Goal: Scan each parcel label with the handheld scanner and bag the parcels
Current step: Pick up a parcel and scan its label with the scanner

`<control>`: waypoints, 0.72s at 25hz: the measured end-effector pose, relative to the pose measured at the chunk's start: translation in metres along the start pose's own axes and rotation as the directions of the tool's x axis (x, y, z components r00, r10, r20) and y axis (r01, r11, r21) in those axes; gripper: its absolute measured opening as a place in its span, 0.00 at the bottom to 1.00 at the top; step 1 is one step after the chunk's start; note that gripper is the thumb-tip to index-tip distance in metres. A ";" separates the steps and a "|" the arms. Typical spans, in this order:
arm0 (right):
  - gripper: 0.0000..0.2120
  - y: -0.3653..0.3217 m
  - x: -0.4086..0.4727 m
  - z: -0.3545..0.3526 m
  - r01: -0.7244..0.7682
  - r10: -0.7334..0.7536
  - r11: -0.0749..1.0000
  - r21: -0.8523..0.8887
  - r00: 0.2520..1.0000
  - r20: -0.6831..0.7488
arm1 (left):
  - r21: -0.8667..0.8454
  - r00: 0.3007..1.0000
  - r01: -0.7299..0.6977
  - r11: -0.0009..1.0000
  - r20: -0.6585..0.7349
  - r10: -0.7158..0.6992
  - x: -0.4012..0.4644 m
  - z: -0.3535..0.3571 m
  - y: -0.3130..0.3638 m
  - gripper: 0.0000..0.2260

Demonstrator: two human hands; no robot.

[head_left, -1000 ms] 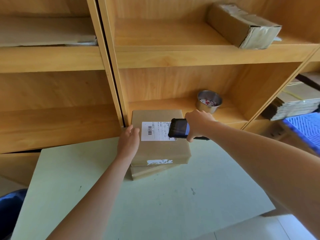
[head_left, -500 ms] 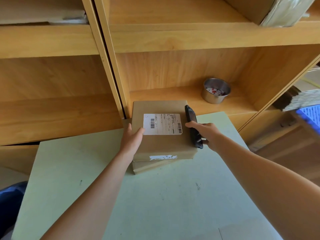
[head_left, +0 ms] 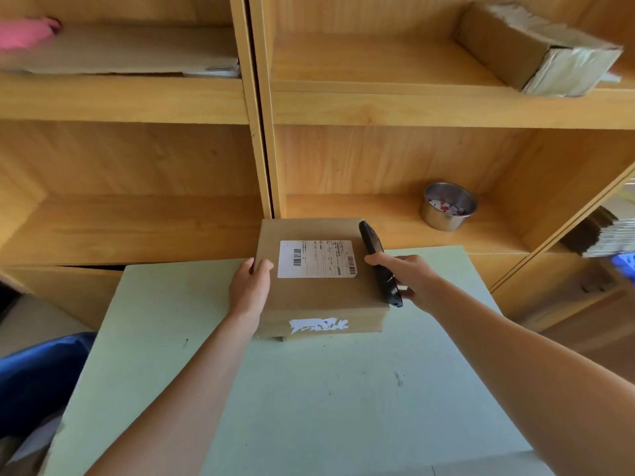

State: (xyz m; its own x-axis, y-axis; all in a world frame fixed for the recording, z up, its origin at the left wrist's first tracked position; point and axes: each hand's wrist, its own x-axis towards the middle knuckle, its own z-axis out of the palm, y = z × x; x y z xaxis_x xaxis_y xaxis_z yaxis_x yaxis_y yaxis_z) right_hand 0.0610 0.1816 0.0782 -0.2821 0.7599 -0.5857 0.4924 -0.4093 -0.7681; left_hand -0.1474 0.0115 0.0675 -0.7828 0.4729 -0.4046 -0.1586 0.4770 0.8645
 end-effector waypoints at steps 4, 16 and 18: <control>0.19 -0.005 -0.011 0.054 0.071 -0.065 0.995 -0.065 0.994 0.092 | -0.025 0.989 0.004 1.000 -0.150 -0.008 -0.006 -0.053 -0.021 0.06; 0.18 -0.046 -0.058 0.251 0.208 -0.123 0.955 -0.212 0.927 0.355 | -0.155 0.929 0.052 0.987 -0.355 -0.105 -0.004 -0.240 -0.071 0.13; 0.23 -0.053 -0.064 0.294 0.196 -0.102 0.948 -0.252 0.934 0.343 | -0.173 0.925 0.057 0.983 -0.362 -0.118 0.006 -0.280 -0.083 0.17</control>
State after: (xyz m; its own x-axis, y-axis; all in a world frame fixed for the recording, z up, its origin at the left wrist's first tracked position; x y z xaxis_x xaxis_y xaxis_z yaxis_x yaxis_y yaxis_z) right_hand -0.1891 0.0058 0.0806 -0.5960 0.5779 -0.5574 0.6186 -0.1121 -0.7776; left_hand -0.3077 -0.2324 0.0768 -0.9230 0.1127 -0.3678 -0.3050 0.3680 0.8783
